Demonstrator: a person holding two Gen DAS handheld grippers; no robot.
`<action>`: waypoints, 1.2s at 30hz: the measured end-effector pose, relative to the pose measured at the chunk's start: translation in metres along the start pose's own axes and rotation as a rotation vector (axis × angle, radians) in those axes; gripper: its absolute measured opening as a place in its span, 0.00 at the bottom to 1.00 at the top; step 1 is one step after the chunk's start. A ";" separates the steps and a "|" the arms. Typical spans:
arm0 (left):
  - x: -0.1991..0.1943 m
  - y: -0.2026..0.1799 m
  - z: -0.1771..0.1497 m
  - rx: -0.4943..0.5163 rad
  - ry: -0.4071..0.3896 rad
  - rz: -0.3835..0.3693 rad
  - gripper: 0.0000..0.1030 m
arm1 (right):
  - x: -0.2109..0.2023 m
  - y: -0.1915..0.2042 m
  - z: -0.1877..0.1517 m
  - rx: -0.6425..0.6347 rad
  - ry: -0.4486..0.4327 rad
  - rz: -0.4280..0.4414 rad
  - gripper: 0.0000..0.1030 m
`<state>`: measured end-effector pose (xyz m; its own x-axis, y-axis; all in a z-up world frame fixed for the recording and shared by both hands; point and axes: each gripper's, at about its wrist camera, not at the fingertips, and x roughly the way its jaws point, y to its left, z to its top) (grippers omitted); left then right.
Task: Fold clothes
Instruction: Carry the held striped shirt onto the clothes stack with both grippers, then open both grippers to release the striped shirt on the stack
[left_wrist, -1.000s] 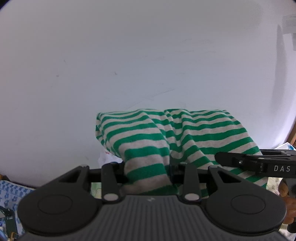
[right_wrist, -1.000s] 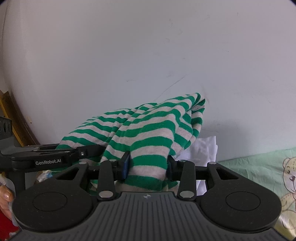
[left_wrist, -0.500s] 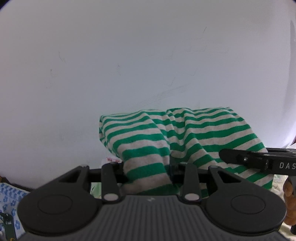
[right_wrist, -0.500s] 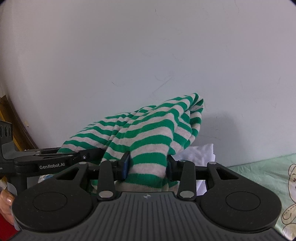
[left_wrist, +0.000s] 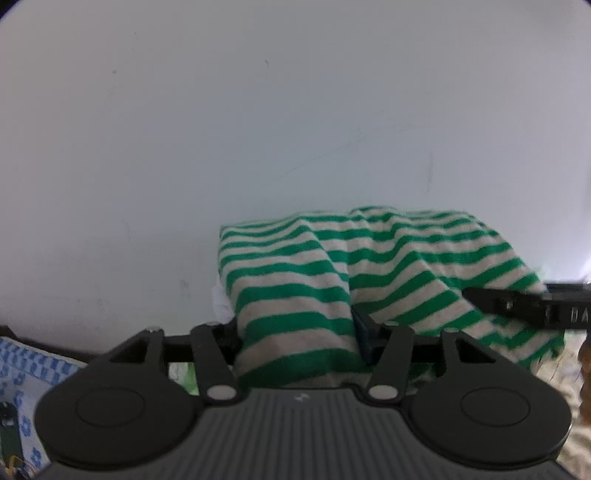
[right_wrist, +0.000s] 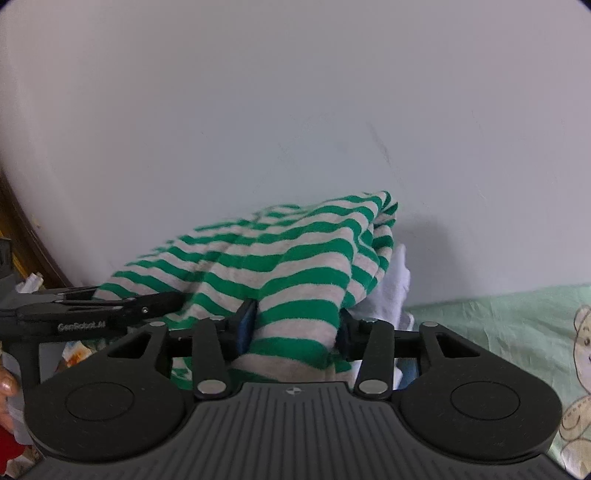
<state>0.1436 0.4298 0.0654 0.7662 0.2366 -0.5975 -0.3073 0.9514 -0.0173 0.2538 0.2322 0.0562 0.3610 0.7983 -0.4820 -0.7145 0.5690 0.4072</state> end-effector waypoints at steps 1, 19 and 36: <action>0.004 -0.004 0.003 0.009 -0.005 0.001 0.56 | 0.000 -0.001 0.000 0.002 0.002 -0.007 0.46; -0.045 0.036 0.028 0.114 -0.143 0.059 0.89 | -0.040 0.033 0.018 -0.131 -0.171 -0.145 0.56; 0.051 0.033 0.078 -0.054 -0.151 0.283 0.77 | 0.055 0.065 0.045 -0.204 -0.280 -0.389 0.54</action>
<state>0.2165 0.4889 0.0973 0.7200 0.5206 -0.4589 -0.5466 0.8328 0.0872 0.2543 0.3222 0.0912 0.7499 0.5733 -0.3301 -0.5875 0.8065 0.0663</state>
